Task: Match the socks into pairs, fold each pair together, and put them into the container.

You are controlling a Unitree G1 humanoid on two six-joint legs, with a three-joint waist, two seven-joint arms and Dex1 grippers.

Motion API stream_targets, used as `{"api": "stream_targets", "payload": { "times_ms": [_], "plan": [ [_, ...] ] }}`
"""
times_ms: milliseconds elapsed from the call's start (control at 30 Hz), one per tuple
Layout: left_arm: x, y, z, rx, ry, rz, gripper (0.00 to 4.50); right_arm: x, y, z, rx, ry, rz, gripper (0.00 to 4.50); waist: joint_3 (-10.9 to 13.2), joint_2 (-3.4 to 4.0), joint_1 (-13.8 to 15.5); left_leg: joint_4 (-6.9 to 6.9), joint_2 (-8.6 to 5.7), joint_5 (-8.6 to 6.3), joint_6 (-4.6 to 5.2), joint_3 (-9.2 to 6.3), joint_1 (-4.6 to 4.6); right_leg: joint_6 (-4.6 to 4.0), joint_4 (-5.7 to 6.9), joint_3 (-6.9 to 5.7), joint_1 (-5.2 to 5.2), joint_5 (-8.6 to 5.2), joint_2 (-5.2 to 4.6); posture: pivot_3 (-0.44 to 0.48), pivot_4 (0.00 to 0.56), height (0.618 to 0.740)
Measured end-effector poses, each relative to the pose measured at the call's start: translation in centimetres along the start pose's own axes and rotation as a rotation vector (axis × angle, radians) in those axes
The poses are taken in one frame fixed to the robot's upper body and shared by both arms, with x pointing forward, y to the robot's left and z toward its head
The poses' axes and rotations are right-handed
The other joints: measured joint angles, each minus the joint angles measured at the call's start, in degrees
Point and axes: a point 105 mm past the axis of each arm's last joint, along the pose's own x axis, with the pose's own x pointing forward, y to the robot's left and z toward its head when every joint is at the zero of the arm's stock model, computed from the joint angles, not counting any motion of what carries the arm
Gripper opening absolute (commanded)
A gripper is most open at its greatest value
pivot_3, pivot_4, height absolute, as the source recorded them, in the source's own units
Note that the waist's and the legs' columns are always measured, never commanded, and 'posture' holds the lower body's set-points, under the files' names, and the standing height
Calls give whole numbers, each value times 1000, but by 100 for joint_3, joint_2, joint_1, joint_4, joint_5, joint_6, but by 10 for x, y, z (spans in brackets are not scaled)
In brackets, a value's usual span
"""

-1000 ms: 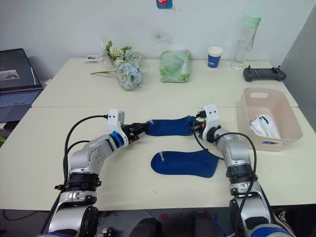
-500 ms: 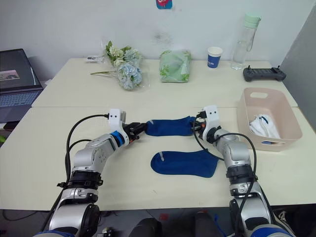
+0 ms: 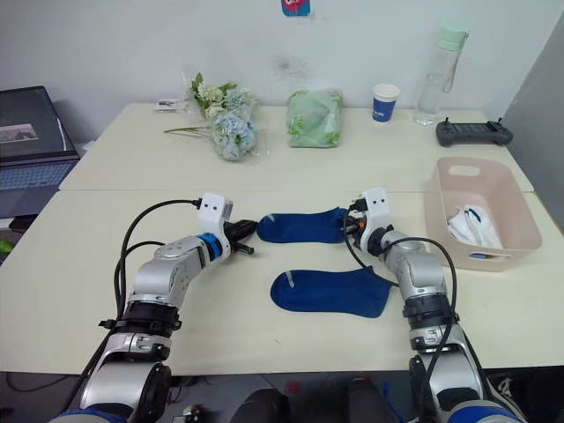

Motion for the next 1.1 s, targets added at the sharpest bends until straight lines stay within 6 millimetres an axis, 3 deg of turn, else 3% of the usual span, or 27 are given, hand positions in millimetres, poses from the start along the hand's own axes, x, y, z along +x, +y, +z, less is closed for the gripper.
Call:
{"api": "stream_targets", "payload": {
  "times_ms": [300,567,733,900,1100],
  "plan": [
    [-1,-3,0,-68,-45,-27,25,0,-1,2,-4,-12,-15,0,0,0,-1,0,1,0,0,-1,0,0,0,-1,0,0,-1,0,150,740],
    [-16,11,-2,-201,-52,-43,25,-7,-3,9,-6,-51,-30,0,1,0,-37,-2,5,-1,1,-1,-2,0,4,0,-8,0,3,0,150,740],
    [-20,11,10,-175,-75,-105,1230,-9,0,10,-5,-59,-27,0,1,0,-27,-2,3,0,1,-1,-5,0,2,-1,-9,0,3,0,150,740],
    [-4,-8,24,-103,-84,-166,2757,-9,1,9,3,-54,-25,0,1,0,-7,-2,-1,0,0,1,-7,0,-1,0,-8,0,2,0,150,740],
    [16,-24,13,-89,-15,-179,2757,-9,-1,9,11,-53,-33,0,1,-1,-22,-2,2,-1,2,0,-7,0,3,-1,-11,0,4,0,150,740]
  ]
}}
